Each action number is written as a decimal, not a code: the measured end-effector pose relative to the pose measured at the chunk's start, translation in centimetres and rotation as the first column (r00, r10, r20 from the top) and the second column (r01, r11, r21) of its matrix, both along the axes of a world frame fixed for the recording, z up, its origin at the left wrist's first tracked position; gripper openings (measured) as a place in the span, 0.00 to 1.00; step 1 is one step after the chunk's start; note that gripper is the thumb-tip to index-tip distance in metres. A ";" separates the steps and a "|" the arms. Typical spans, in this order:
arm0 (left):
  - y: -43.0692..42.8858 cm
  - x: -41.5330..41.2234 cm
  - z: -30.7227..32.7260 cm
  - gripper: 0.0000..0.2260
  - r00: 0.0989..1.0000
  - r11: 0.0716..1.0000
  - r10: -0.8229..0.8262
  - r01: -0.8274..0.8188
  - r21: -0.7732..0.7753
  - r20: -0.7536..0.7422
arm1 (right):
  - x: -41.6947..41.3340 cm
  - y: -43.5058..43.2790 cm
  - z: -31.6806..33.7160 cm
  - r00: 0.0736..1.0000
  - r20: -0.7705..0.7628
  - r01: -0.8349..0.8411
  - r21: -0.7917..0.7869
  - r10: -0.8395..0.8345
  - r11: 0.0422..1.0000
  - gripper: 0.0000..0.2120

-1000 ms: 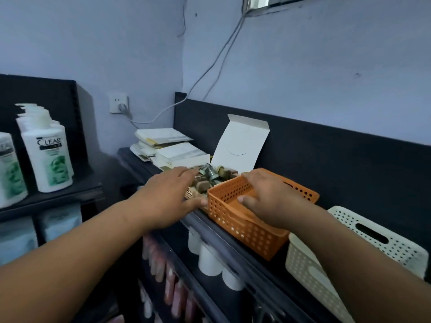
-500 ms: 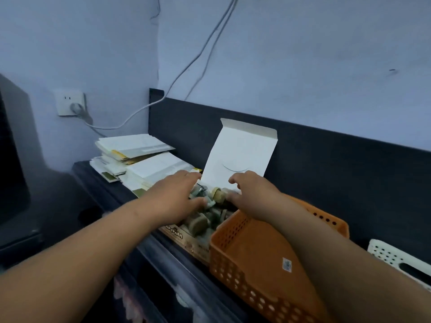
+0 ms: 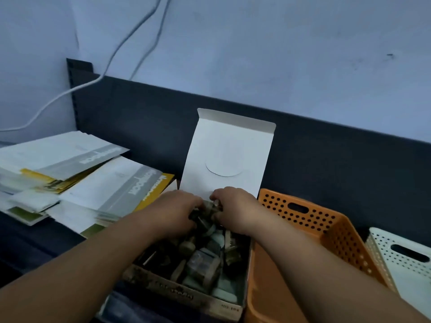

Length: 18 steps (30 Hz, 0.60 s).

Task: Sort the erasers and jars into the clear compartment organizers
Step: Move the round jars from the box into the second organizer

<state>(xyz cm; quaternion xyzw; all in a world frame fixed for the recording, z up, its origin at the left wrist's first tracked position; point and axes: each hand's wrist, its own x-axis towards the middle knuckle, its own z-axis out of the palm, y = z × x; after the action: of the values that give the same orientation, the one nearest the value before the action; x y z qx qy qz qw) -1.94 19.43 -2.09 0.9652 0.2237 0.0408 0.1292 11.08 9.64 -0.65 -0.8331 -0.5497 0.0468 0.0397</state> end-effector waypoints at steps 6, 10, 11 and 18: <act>1.2 -0.1 -0.4 0.12 0.995 0.995 -0.052 0.058 -0.079 0.082 | -0.5 0.5 -0.3 0.999 0.029 0.012 0.037 -0.013 0.999 0.08; 1.3 -0.2 0.0 0.11 0.986 0.973 -0.049 0.082 -0.214 0.157 | -0.9 0.1 -0.3 0.999 -0.004 0.048 0.083 -0.048 0.995 0.10; 1.2 -0.4 0.1 0.11 0.982 0.967 -0.053 0.095 -0.235 0.180 | -0.9 -0.2 -0.2 0.997 -0.038 0.068 0.115 -0.064 0.991 0.11; 0.1 -1.0 3.2 0.10 0.920 0.849 -0.024 0.225 -0.478 0.390 | -1.3 -4.0 2.9 0.922 -0.368 0.279 0.423 -0.118 0.862 0.14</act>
<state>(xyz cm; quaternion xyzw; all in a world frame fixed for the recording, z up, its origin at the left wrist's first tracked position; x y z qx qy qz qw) -2.99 19.53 1.14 0.8826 0.1336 0.1520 0.4243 9.83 5.61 2.26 -0.8317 -0.4400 0.0474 0.3352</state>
